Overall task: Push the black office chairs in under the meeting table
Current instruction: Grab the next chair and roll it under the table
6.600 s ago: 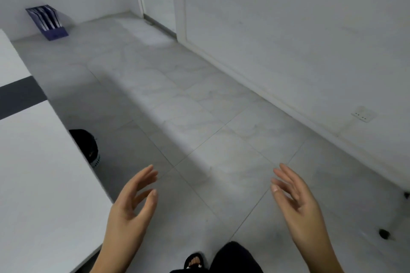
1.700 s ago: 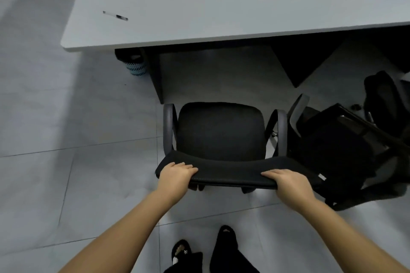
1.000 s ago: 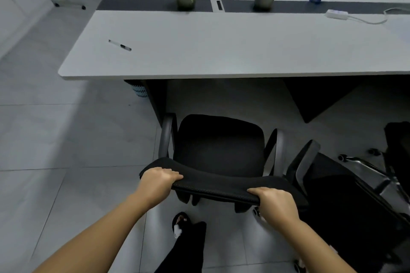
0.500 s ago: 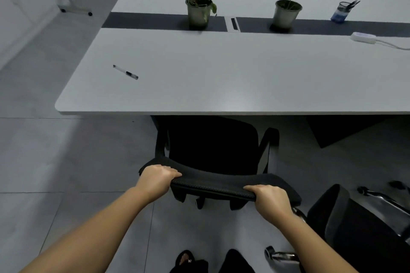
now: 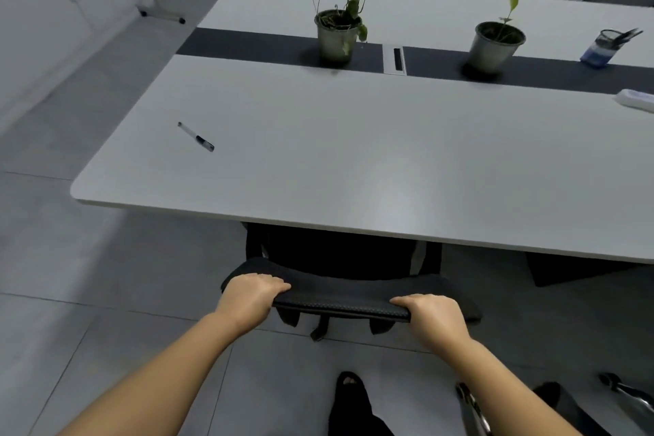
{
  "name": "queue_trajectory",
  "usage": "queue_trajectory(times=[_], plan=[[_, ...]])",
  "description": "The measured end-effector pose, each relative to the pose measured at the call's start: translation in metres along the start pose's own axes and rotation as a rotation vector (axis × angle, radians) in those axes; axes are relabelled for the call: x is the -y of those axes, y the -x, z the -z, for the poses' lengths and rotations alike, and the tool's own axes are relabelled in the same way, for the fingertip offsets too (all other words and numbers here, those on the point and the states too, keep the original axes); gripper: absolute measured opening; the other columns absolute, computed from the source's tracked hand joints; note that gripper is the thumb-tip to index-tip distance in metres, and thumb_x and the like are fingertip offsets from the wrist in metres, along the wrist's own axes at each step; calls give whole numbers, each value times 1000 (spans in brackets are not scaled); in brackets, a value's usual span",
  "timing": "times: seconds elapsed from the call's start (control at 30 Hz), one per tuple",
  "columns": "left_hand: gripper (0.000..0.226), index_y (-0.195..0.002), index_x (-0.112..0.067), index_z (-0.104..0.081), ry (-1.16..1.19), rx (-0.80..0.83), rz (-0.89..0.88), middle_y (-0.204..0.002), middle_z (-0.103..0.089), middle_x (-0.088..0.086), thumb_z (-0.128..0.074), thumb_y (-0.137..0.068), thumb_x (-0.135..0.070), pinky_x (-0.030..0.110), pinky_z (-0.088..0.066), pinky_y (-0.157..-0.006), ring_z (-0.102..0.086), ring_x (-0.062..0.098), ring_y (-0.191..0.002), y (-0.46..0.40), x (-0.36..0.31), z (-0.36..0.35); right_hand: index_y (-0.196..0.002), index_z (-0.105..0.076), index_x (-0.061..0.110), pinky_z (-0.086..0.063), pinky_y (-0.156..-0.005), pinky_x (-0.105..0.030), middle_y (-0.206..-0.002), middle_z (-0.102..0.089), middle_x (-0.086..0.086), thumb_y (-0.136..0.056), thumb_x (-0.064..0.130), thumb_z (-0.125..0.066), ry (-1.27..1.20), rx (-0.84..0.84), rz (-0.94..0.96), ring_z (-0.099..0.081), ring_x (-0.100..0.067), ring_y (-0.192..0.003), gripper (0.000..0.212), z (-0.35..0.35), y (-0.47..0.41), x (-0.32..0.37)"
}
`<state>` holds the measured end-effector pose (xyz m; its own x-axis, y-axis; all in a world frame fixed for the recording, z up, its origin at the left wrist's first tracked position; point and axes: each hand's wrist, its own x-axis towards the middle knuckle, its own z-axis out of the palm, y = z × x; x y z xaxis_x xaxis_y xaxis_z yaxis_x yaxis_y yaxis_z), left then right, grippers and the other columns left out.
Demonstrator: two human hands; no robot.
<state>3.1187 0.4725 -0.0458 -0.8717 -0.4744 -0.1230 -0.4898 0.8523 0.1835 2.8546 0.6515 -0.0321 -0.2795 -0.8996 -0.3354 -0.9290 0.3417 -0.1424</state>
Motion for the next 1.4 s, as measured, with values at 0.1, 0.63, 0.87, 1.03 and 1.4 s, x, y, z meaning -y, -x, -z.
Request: queue_trajectory(times=[0.1, 0.63, 0.87, 1.03, 1.4], plan=[[62, -78, -37, -75, -52, 1, 52, -76, -75, -15, -89, -24, -10, 13, -50, -50, -70, 3, -66, -27, -5, 2, -125, -48, 41, -41, -73, -28, -124, -61, 13, -88, 17, -43, 30, 16, 51, -57, -16, -110, 45, 17, -27, -25], [61, -126, -27, -56, 71, 71, 268, -131, -59, -2, -43, -81, 12, 31, -41, -96, -51, 22, -123, -64, 23, 29, -120, -52, 28, -46, -73, -35, -112, -66, -1, -82, 5, -42, 9, 25, 94, -61, -27, -98, 45, 17, -74, -19], [52, -133, -27, -46, -44, 267, 291, -138, -50, -5, -44, -86, -3, 30, -43, -94, -46, 18, -124, -59, 12, 33, -135, -38, 30, -44, -88, -34, -134, -52, 4, -87, 22, -44, -44, 95, 121, -50, -23, -117, 49, 23, -56, -27], [58, -143, -25, -26, -41, 357, 223, -147, -39, -3, -48, -89, -28, 30, -38, -102, -38, 16, -131, -42, 6, 56, -143, -20, 29, -27, -112, -35, -150, -31, 1, -88, 37, -51, -196, 85, 150, -24, -17, -138, 63, 35, -30, -13], [61, -117, -55, -49, 1027, -357, 340, -109, -62, -27, -59, -86, -4, 4, -44, -85, -59, -6, -102, 110, -85, 85, -130, -37, 44, -39, -97, -19, -127, -50, 24, -86, 19, -61, -1118, -319, -132, -45, 12, -116, 56, 20, 145, 76]])
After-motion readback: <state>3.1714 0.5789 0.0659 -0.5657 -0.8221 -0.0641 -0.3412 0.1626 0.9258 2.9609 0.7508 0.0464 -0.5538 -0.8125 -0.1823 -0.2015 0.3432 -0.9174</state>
